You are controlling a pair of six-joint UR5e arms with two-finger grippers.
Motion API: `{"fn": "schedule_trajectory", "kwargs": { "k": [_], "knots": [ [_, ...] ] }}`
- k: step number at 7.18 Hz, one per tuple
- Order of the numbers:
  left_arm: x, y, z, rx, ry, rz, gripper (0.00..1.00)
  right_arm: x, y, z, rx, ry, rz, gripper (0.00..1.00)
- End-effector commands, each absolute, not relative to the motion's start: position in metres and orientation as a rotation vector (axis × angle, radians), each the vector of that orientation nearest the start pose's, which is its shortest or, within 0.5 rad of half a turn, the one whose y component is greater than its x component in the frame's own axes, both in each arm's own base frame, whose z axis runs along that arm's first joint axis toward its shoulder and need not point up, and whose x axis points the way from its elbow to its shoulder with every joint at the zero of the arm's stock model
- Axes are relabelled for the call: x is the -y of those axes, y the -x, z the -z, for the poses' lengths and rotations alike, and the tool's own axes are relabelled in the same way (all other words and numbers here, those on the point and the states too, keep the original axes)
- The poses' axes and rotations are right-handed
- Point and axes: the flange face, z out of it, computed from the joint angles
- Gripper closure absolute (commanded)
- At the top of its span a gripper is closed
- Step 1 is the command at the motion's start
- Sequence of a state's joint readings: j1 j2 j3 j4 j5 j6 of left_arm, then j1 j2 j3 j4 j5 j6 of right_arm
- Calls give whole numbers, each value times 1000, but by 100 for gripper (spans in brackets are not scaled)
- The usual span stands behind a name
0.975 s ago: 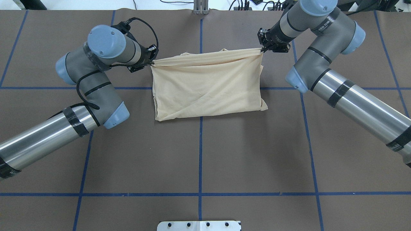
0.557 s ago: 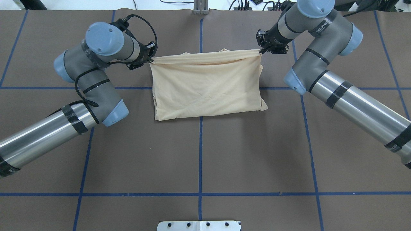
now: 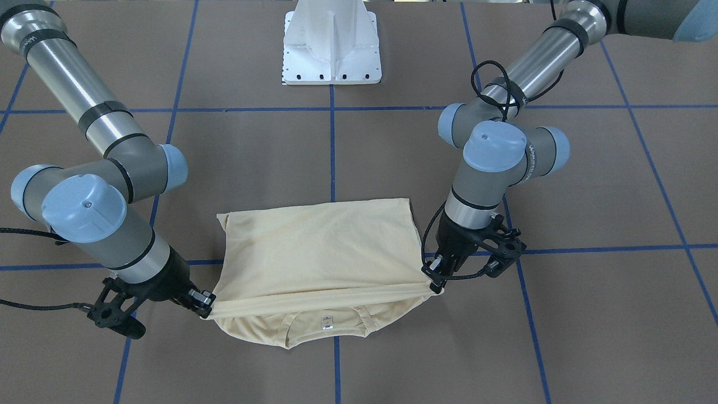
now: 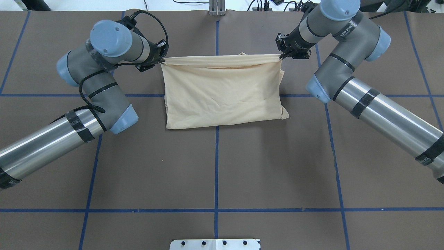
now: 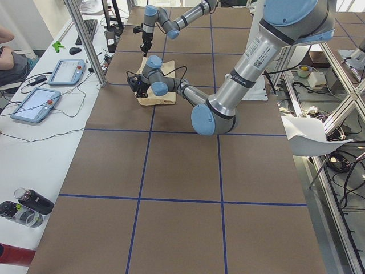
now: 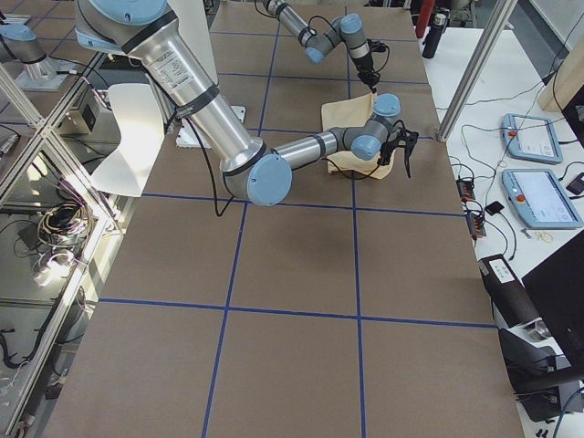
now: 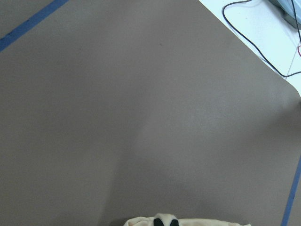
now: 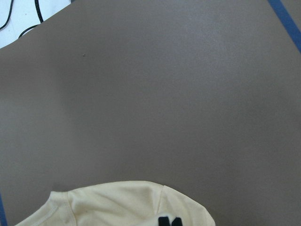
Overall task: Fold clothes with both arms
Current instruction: 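Lower the hem at the collar and open both grippers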
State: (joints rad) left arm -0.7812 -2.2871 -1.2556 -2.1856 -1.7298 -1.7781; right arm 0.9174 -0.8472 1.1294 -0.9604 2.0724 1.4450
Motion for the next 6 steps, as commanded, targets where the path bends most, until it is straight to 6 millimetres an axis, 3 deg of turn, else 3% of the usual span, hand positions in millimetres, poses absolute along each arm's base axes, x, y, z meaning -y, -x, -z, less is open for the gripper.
{"fn": "schedule_trajectory", "kwargs": {
  "k": [1, 2, 3, 4, 5, 6],
  "knots": [
    [632, -472, -305, -1042, -147, 830, 100, 678, 412, -350, 998, -28, -504, 100],
    [629, -474, -306, -1043, -145, 826, 100, 677, 413, -349, 999, -27, -500, 100],
    [629, -476, -304, -1046, -145, 821, 92, 677, 413, -349, 1000, -27, -501, 100],
    [629, -476, -302, -1049, -147, 818, 38, 676, 415, -348, 1000, -26, -500, 64],
    [629, -476, -299, -1051, -150, 814, 13, 676, 415, -348, 1000, -25, -503, 41],
    [628, -475, -297, -1054, -150, 815, 2, 676, 416, -350, 995, -23, -503, 2]
  ]
}}
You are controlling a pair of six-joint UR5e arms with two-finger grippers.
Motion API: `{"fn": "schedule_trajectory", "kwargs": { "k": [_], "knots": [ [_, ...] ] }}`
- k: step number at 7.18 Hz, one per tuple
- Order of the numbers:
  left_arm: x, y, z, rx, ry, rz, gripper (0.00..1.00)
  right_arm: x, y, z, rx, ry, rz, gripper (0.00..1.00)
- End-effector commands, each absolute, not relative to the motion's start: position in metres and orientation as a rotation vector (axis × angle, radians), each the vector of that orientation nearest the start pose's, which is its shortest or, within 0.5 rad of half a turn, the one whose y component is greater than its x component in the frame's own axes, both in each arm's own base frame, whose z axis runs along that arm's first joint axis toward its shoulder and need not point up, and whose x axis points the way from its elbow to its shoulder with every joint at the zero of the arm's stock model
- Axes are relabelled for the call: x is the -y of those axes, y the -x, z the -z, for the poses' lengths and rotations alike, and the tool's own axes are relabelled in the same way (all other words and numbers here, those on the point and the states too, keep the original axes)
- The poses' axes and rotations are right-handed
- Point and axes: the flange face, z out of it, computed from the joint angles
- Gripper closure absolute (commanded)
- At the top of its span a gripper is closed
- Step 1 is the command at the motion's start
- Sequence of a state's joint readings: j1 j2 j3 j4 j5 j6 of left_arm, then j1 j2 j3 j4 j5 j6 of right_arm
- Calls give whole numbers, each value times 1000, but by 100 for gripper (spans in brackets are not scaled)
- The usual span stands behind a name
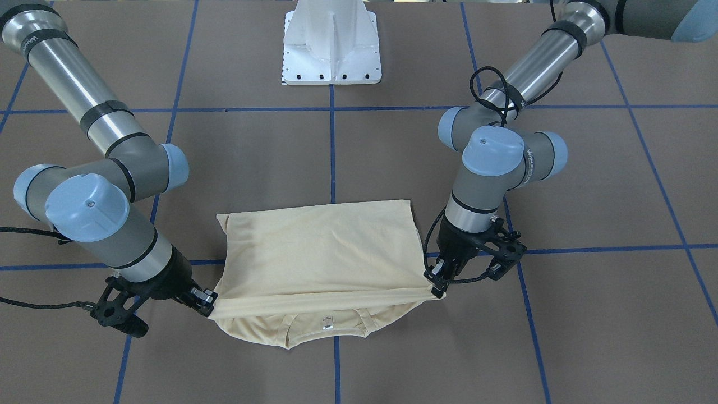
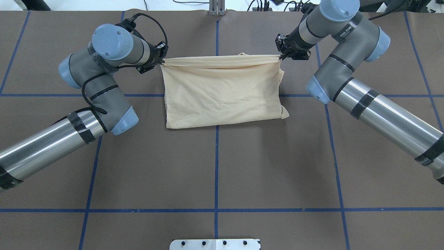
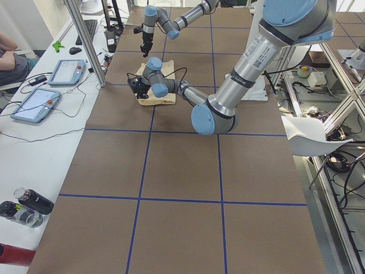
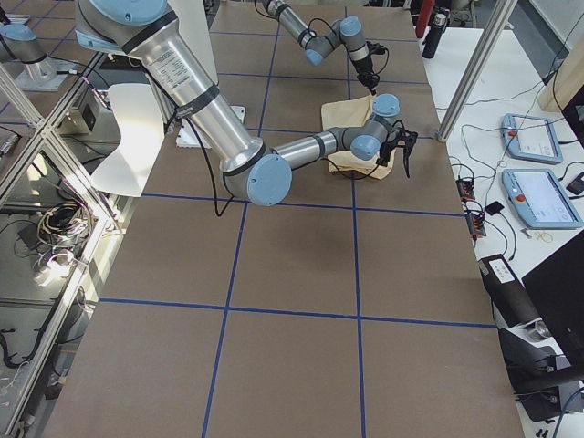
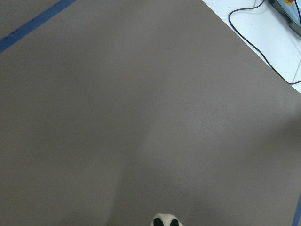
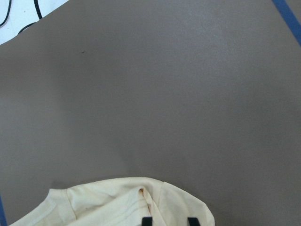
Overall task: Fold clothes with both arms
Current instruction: 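Lower the hem at the collar and open both grippers, then move the right gripper down to the folded shirt's nearest side edge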
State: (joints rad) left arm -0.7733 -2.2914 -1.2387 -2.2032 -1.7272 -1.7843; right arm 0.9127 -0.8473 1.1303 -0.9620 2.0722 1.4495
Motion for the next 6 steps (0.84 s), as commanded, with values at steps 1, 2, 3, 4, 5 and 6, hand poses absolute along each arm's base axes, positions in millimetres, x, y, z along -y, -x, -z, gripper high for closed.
{"fn": "schedule_trajectory", "kwargs": {
  "k": [1, 2, 3, 4, 5, 6],
  "knots": [
    [628, -475, -298, -1053, -150, 814, 2, 676, 415, -350, 996, -23, -506, 1],
    [629, -474, -302, -1048, -151, 814, 2, 676, 415, -349, 997, -24, -505, 1],
    [629, -474, -302, -1046, -153, 811, 1, 676, 415, -348, 999, -22, -504, 1],
    [627, -470, -291, -1062, -156, 809, 1, 673, 413, -341, 1014, -31, -497, 1],
    [623, -467, -278, -1086, -159, 804, 2, 660, 403, -339, 1036, -39, -487, 0],
    [621, -465, -276, -1091, -159, 809, 2, 622, 415, -341, 1057, -28, -446, 0]
  ]
}}
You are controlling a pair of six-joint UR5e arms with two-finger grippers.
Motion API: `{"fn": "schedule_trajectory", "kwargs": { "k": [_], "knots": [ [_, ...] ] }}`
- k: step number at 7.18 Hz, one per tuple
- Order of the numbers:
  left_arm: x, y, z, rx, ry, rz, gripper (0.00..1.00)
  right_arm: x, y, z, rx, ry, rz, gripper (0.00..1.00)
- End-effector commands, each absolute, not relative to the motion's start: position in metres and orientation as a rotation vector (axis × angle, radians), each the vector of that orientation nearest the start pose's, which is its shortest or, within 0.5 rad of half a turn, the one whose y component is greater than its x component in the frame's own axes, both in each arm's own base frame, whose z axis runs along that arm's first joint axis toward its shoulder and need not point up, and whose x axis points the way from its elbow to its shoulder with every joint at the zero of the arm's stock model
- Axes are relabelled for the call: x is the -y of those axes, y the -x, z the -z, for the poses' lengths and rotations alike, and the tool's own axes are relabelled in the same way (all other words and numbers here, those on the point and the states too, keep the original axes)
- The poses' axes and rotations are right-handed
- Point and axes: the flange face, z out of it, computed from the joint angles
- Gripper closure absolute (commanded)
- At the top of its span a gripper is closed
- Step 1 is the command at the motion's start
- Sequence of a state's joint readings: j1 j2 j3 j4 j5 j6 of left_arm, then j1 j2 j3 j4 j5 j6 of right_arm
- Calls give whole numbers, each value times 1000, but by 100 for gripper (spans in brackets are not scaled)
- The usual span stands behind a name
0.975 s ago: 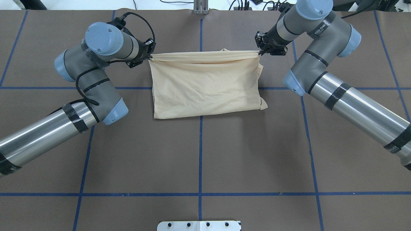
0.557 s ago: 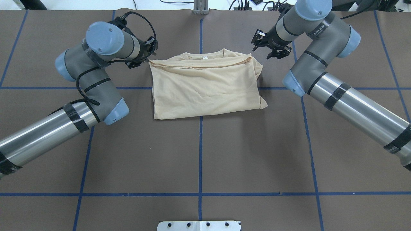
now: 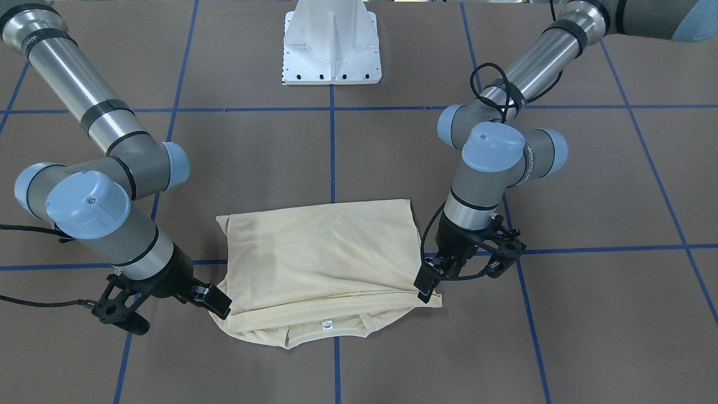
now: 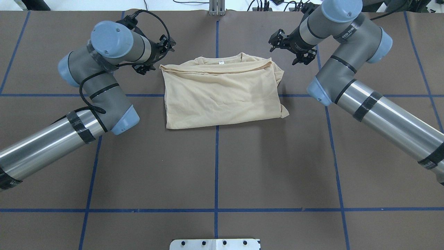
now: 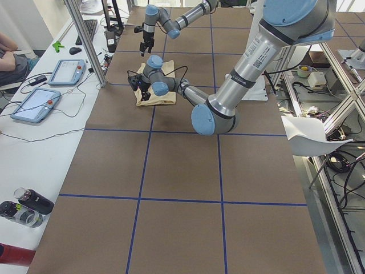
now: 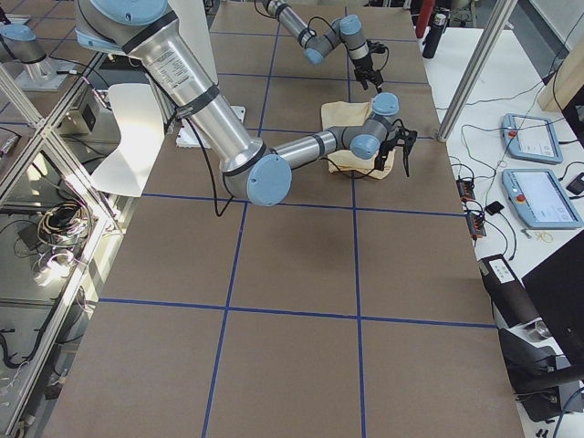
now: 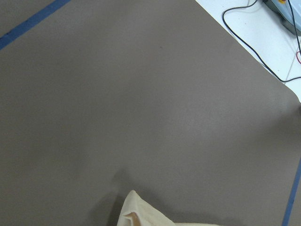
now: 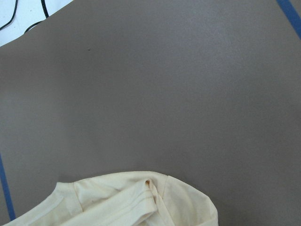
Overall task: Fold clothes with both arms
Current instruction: 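Move the right gripper down to the folded shirt's nearest side edge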
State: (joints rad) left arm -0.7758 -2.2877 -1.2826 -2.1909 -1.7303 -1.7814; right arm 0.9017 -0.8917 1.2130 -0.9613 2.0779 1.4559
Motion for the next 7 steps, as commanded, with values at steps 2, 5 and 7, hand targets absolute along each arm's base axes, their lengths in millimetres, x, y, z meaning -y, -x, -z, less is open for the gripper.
{"fn": "schedule_trajectory", "kwargs": {
  "k": [2, 5, 7],
  "knots": [
    [618, -460, -266, -1111, -163, 809, 1, 567, 411, -353, 1076, -9, -395, 0],
    [614, -456, -255, -1114, -166, 809, 2, 519, 448, -382, 1043, 63, -327, 0],
    [613, -455, -254, -1117, -167, 809, 2, 512, 456, -385, 1037, 75, -315, 0]
  ]
}}
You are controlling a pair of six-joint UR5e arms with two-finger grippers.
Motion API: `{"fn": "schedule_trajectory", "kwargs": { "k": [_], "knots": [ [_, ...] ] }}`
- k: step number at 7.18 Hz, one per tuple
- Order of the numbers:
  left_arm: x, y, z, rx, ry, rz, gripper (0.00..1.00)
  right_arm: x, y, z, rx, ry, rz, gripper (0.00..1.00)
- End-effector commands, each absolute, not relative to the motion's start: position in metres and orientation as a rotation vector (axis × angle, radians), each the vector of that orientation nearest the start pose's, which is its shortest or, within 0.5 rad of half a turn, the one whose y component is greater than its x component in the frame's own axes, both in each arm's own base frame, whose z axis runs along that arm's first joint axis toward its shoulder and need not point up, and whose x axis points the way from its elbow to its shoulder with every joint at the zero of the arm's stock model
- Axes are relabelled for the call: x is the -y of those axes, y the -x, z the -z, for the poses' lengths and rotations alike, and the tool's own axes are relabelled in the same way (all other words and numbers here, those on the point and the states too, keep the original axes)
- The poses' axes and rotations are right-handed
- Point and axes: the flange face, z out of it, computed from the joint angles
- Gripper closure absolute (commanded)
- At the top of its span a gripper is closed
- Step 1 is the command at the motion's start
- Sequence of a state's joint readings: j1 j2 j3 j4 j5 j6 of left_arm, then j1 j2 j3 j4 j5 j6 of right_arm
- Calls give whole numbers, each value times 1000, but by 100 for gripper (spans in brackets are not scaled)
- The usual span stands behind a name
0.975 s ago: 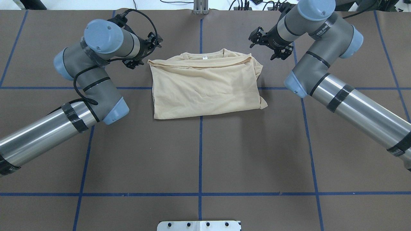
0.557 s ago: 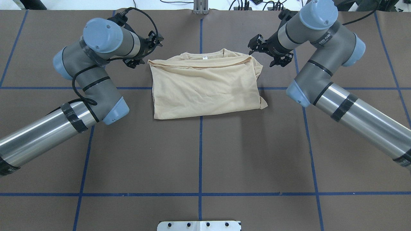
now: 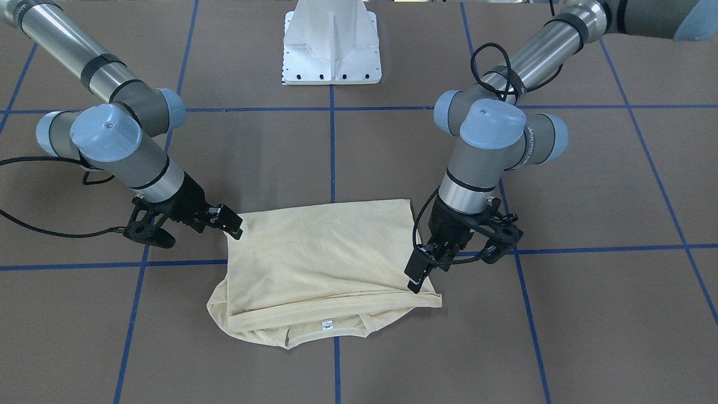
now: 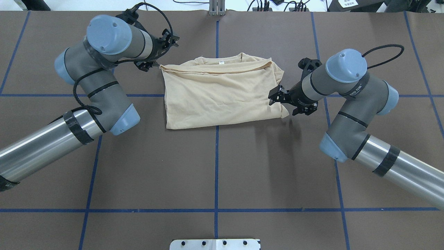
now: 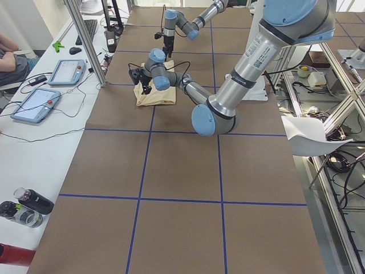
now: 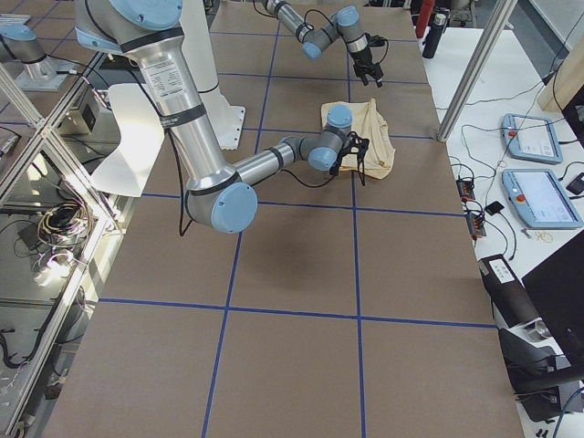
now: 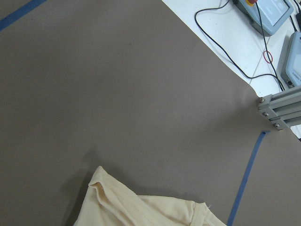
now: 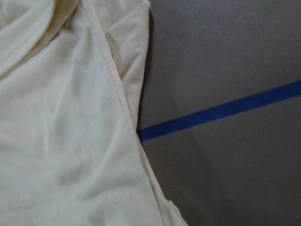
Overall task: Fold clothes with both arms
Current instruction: 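Move the right gripper down to the folded shirt's nearest side edge, then grasp the folded shirt edge with the right gripper and drag it toward the robot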
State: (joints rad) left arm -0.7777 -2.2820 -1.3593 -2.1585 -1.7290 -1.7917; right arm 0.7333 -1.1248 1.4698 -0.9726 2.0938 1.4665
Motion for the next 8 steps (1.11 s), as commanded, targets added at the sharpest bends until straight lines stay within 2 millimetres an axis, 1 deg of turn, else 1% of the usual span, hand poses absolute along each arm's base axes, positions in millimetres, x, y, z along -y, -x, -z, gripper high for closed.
{"fn": "schedule_trajectory", "kwargs": {
  "k": [1, 2, 3, 4, 5, 8],
  "knots": [
    [613, -455, -254, -1117, -167, 809, 1, 511, 460, -383, 1038, 78, -309, 1],
    [613, -455, -254, -1117, -167, 809, 2, 511, 463, -383, 1035, 82, -312, 4],
    [613, -454, -259, -1109, -166, 812, 2, 510, 467, -379, 1039, 108, -355, 16],
    [613, -454, -264, -1103, -165, 812, 2, 510, 468, -375, 1043, 121, -380, 42],
    [612, -454, -265, -1101, -164, 812, 2, 510, 468, -375, 1043, 126, -383, 99],
    [612, -454, -265, -1101, -164, 812, 2, 509, 468, -376, 1034, 137, -385, 100]
  ]
}}
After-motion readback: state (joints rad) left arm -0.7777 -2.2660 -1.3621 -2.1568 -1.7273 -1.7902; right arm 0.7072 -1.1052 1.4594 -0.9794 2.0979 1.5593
